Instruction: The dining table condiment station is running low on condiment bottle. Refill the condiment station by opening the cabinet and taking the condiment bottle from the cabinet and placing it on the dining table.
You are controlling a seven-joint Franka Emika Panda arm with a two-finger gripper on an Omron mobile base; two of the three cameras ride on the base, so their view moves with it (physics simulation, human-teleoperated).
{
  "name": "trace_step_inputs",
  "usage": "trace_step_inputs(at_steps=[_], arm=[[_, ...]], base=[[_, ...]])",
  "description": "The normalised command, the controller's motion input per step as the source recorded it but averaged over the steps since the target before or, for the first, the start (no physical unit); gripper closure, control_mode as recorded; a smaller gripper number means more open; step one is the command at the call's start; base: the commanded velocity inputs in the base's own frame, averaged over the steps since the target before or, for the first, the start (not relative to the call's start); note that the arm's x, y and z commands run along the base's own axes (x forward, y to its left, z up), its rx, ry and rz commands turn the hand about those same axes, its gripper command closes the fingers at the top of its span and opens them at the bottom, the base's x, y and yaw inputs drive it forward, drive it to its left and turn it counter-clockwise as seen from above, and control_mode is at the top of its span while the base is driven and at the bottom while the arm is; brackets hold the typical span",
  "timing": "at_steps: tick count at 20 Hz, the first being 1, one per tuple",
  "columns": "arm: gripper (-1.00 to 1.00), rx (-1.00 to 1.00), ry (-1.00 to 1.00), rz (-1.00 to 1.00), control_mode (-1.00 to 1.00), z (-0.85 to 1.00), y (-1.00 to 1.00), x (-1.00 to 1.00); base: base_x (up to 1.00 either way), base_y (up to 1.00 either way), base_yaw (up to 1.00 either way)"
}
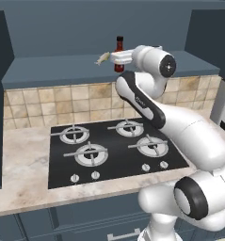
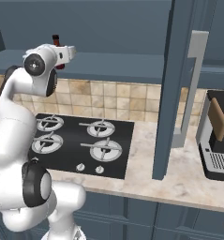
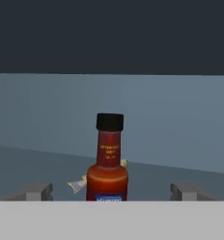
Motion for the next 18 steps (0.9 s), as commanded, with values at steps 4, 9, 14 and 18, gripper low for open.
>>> trace_step_inputs(at_steps=[4,9,14,18], arm=[[-1.0,0.0,0.0,0.0,-1.0,0.0,0.0,0.31],[-1.0,0.0,0.0,0.0,-1.0,-0.02,0.03,0.35],[-1.0,-0.01,0.0,0.0,-1.0,-0.06,0.12,0.34],[-1.0,-0.04,0.0,0.0,-1.0,-0.08,0.25,0.11]], base=[[0.0,0.0,0.0],[0.0,0.0,0.0],[0.0,0.0,0.0],[0.0,0.0,0.0]])
